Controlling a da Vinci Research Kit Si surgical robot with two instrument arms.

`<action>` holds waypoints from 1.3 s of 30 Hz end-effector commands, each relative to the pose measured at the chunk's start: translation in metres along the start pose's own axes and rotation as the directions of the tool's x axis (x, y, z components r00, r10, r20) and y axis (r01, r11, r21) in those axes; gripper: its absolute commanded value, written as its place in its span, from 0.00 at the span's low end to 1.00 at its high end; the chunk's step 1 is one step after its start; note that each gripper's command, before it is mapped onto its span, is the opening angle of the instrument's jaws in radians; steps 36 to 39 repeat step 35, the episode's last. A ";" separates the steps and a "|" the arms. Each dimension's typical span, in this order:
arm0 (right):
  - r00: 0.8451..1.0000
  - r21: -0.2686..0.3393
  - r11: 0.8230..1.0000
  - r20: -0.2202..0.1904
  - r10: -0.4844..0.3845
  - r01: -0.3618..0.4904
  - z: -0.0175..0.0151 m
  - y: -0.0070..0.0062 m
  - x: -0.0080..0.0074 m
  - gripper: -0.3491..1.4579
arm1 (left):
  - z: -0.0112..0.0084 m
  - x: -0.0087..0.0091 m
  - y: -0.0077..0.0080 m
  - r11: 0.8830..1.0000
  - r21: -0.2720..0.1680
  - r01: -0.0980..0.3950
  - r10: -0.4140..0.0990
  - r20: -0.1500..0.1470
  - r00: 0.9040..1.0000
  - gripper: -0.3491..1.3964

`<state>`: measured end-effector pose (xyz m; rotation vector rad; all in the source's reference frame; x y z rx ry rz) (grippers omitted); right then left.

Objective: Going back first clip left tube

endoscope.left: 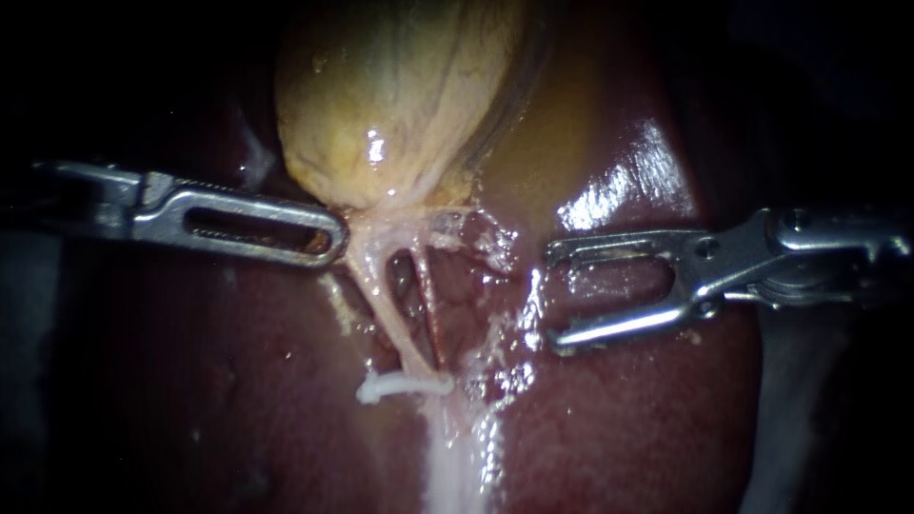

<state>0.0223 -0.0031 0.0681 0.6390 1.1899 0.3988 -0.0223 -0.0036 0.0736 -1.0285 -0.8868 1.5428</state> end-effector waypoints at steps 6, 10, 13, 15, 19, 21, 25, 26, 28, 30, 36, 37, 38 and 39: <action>1.000 0.000 1.000 0.000 0.000 0.000 0.0000 0.0000 0.0000 0.47 | 0.0017 -0.0002 -0.0010 1.000 0.008 -0.005 0.005 -0.006 1.000 0.00; 1.000 0.000 1.000 0.000 0.000 0.000 0.0000 -0.0001 0.0000 0.47 | 0.0029 -0.0006 -0.0016 1.000 0.005 -0.009 0.009 -0.003 1.000 0.00; 1.000 0.000 1.000 0.000 0.000 0.000 0.0000 0.0000 0.0000 0.47 | 0.0037 -0.0006 -0.0020 1.000 0.006 -0.011 0.011 0.001 1.000 0.00; 1.000 0.000 1.000 0.000 0.000 0.000 0.0000 0.0000 0.0000 0.47 | 0.0042 -0.0005 -0.0022 1.000 0.007 -0.011 0.011 0.004 1.000 0.00; 1.000 0.000 1.000 0.000 0.000 0.000 0.0000 -0.0001 0.0000 0.47 | 0.0048 -0.0006 -0.0025 1.000 0.009 -0.013 0.013 0.006 1.000 0.00; 1.000 0.000 1.000 0.000 0.000 0.000 0.0000 -0.0001 0.0000 0.47 | 0.0050 -0.0007 -0.0026 1.000 0.011 -0.014 0.014 0.010 1.000 0.00; 1.000 0.000 1.000 0.000 0.000 0.000 0.0000 -0.0001 0.0000 0.47 | 0.0057 -0.0010 -0.0028 1.000 0.009 -0.016 0.016 0.016 1.000 0.00; 1.000 0.000 1.000 0.000 0.000 0.000 0.0000 -0.0001 0.0000 0.47 | 0.0058 -0.0010 -0.0028 1.000 0.007 -0.017 0.016 0.018 1.000 0.00; 1.000 0.000 1.000 0.000 0.000 0.000 0.0000 0.0000 0.0000 0.47 | 0.0058 -0.0011 -0.0028 1.000 0.007 -0.017 0.017 0.018 1.000 0.00; 1.000 0.000 1.000 0.000 0.000 0.000 0.0000 0.0000 0.0000 0.47 | 0.0058 -0.0011 -0.0028 1.000 0.007 -0.017 0.017 0.018 1.000 0.00; 1.000 0.000 1.000 0.000 0.000 0.000 0.0000 0.0000 0.0000 0.47 | 0.0057 -0.0010 -0.0030 1.000 0.007 -0.012 0.011 0.019 1.000 0.00; 1.000 0.000 1.000 0.000 0.000 0.000 0.0000 0.0000 0.0000 0.47 | 0.0057 -0.0010 -0.0030 1.000 0.007 -0.012 0.011 0.019 1.000 0.00; 1.000 0.000 1.000 0.000 0.000 0.000 0.0000 0.0000 0.0000 0.47 | 0.0057 -0.0010 -0.0030 1.000 0.007 -0.012 0.011 0.019 1.000 0.00; 1.000 0.000 1.000 0.000 0.000 0.000 0.0000 0.0000 0.0000 0.47 | 0.0057 -0.0010 -0.0030 1.000 0.007 -0.012 0.011 0.019 1.000 0.00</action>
